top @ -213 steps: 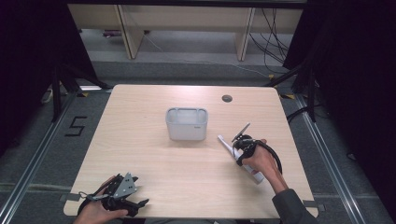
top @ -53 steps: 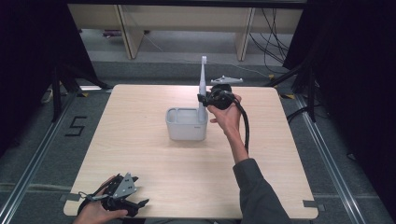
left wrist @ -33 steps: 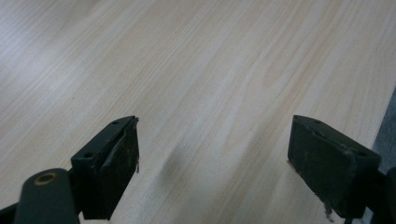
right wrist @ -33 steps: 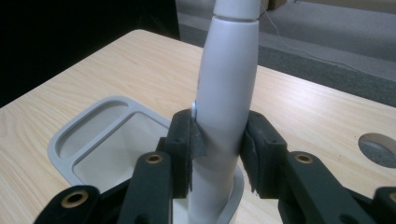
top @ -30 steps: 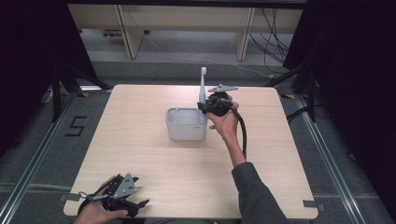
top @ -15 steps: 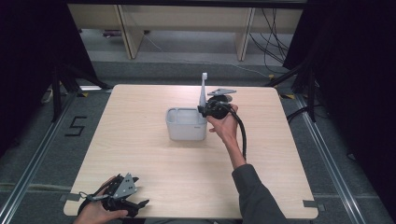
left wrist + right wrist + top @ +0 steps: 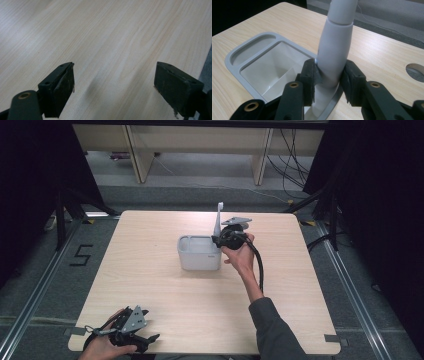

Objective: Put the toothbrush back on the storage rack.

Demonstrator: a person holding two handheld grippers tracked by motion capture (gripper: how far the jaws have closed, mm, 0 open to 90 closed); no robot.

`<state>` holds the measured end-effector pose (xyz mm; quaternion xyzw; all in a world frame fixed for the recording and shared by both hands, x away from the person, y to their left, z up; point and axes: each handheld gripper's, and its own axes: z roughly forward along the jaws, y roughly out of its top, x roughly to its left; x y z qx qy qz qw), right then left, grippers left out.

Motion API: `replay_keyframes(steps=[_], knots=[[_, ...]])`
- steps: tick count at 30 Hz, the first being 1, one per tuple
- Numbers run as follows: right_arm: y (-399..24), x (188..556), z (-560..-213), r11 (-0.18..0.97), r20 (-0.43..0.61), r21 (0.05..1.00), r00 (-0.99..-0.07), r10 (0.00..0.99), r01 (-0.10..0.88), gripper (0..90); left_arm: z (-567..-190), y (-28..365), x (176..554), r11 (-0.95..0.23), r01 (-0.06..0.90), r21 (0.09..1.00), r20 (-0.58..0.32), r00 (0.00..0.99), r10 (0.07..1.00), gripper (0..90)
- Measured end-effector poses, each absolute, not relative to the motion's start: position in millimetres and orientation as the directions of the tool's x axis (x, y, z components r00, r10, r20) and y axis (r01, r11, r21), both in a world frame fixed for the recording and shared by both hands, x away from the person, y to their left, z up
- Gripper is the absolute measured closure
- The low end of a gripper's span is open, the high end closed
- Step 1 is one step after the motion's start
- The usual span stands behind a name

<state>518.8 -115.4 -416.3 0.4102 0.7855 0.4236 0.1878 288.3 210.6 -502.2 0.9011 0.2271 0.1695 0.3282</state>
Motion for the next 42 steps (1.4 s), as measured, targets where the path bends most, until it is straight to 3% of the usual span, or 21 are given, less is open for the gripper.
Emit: replay_keyframes(steps=[7, 18, 24, 42], knots=[[-117.1, 518.2, -413.3, 0.292, 0.061, 0.830, -0.599, 0.799, 0.475, 65.0, -501.7, 211.3, 288.6, -0.688, 0.299, 0.662, 0.161, 0.839, 0.520, 16.3], [-123.4, 513.9, -405.6, 0.263, 0.070, 0.850, -0.594, 0.801, 0.456, 44.0, -502.3, 210.8, 288.7, -0.683, 0.300, 0.666, 0.158, 0.838, 0.522, 16.3], [-126.1, 509.4, -401.3, 0.274, 0.062, 0.852, -0.607, 0.792, 0.445, 39.4, -501.7, 211.2, 289.2, -0.688, 0.305, 0.659, 0.146, 0.845, 0.515, 16.3], [-135.9, 493.6, -392.8, 0.264, 0.059, 0.866, -0.610, 0.790, 0.425, 36.7, -502.8, 210.8, 289.2, -0.679, 0.304, 0.668, 0.153, 0.837, 0.525, 16.3]])
